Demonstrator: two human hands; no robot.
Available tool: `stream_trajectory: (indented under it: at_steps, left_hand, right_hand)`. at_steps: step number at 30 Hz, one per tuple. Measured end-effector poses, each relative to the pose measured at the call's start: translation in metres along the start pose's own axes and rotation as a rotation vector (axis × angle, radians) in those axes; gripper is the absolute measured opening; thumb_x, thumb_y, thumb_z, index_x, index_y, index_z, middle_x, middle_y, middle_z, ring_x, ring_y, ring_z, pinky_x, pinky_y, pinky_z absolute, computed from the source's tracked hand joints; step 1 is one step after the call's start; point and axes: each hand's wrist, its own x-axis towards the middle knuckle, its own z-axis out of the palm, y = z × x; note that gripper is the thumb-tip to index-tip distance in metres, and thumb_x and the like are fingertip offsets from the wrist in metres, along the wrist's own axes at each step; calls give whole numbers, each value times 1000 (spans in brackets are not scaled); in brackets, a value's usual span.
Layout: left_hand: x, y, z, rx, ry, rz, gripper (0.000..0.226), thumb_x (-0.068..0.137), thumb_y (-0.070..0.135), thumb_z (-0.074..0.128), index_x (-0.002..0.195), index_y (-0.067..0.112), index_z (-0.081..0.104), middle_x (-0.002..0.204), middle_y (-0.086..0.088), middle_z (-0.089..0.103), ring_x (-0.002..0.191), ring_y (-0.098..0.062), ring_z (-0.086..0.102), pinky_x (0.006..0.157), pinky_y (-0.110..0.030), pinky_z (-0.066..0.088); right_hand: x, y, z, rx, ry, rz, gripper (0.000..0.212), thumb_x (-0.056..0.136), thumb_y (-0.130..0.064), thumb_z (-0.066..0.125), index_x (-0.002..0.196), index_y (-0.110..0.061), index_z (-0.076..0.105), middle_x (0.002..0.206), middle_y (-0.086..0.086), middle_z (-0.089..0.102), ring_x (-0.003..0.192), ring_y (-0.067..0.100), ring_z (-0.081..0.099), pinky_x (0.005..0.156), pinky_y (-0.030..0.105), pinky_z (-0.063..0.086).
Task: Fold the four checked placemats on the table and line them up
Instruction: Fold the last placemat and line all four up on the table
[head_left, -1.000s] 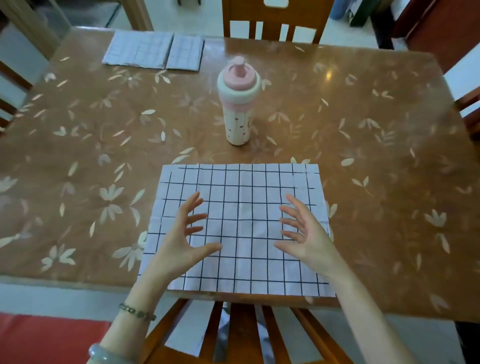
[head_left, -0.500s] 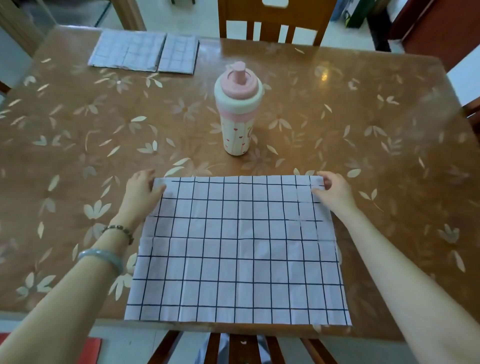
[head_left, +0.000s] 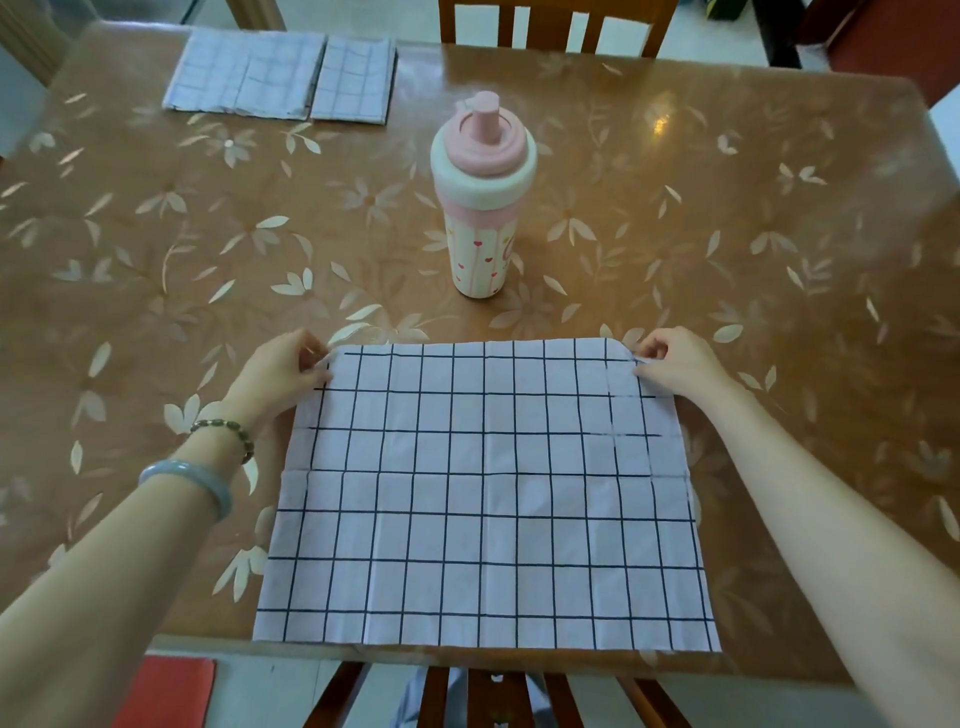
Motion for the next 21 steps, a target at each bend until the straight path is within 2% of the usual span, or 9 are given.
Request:
stream_trajectory:
  at_steps: [3,6,9,11,14,16,18,19,21]
  left_hand:
    - [0,1,-2,-12,-6,25,17,82,16,70,73,18,56,78,-5,56,83,-26,50,70,-35,38]
    - [-3,5,-12,-88,94,-21,15,86,21,67,78,11,59,78,-5,56,76,-25,51,67,-31,35]
    - [-5,13,-24,-155,159,-36,17,86,22,66,76,12,57,72,-2,56,71,-22,50,61,-29,35]
    - [-7,19,-33,-188,194,-22,20,86,22,66,72,14,55,68,0,55,69,-20,49,59,-24,38]
    - [-11,31,-48,-296,274,-5,17,84,19,70,73,10,59,69,0,56,65,-13,49,59,-11,37]
    - [-18,35,-60,-394,302,-16,17,81,19,74,72,14,61,66,6,60,60,-2,51,60,-14,39]
    - [-29,35,-73,-466,289,-12,21,79,20,77,67,21,60,57,14,61,53,1,51,64,-16,41]
    - [-37,35,-80,-488,264,-13,20,78,20,78,67,20,61,55,17,61,53,1,50,66,-16,41]
    - [-53,35,-88,-516,190,-4,14,77,17,78,76,9,66,58,13,64,52,2,53,58,-9,42]
  right_hand:
    - [2,1,-5,97,3,50,8,70,-17,70,67,-21,64,92,8,64,86,23,58,67,27,37]
    - [-1,-1,-16,179,32,37,8,76,-17,69,70,-16,63,83,3,64,82,22,58,67,29,41]
    - [-11,-6,-33,251,52,-14,7,79,-12,66,74,-12,61,81,6,62,73,18,52,64,30,40]
    - [-19,-10,-43,254,68,-59,4,81,-10,65,78,-9,62,78,7,60,66,17,48,57,27,36]
    - [-32,-13,-57,291,164,-101,4,81,-10,67,79,-8,64,78,7,61,71,18,50,58,26,37]
    - [-43,-12,-68,376,226,-101,7,79,-8,71,77,-10,64,77,2,62,71,11,55,63,24,40]
    - [-57,-8,-76,470,249,-75,13,76,-8,75,73,-14,64,74,-5,65,63,-5,58,68,18,43]
    - [-65,-5,-79,503,243,-64,14,75,-8,76,73,-16,65,73,-9,67,61,-8,59,71,18,45]
    - [-84,1,-81,528,213,-49,13,74,-8,77,74,-15,66,68,-13,70,60,-10,60,73,20,46]
